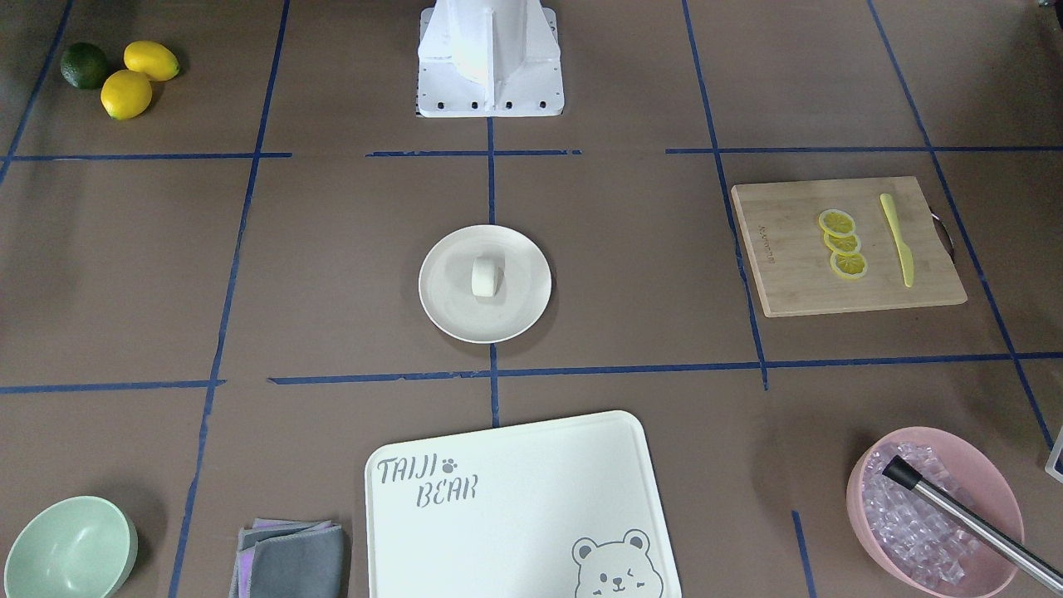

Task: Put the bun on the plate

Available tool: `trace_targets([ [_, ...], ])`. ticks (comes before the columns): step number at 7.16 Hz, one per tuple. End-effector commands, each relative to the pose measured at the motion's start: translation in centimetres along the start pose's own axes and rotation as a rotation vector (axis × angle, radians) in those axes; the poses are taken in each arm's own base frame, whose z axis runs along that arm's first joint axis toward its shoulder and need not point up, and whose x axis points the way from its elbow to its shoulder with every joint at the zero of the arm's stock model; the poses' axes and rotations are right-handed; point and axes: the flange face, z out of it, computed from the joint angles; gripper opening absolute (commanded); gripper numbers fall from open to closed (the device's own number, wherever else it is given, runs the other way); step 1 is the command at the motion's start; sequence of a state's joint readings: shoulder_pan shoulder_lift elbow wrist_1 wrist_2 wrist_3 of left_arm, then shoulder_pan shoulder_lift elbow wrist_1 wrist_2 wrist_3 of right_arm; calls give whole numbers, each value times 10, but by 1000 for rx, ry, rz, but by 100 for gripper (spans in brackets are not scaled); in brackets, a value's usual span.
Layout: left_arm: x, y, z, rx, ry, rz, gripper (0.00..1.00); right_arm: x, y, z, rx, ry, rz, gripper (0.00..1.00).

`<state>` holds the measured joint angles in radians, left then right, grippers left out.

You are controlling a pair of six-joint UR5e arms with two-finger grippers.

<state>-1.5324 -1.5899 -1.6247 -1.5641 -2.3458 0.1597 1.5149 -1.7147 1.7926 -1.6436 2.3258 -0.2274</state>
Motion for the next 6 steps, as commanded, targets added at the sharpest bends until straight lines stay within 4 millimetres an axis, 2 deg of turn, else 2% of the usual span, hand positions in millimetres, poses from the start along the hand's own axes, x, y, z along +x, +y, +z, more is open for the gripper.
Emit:
trace_targets([
  [1,-2,5,3,-5,2,-12,100,5,-8,-18,-4,-4,1,100],
  [4,7,2,-4,2,23,-117,100,5,-8,-19,-1,-4,1,100],
  [6,9,10,-5,11,16,-98,100,5,-10,-19,-1,1,-1,100],
])
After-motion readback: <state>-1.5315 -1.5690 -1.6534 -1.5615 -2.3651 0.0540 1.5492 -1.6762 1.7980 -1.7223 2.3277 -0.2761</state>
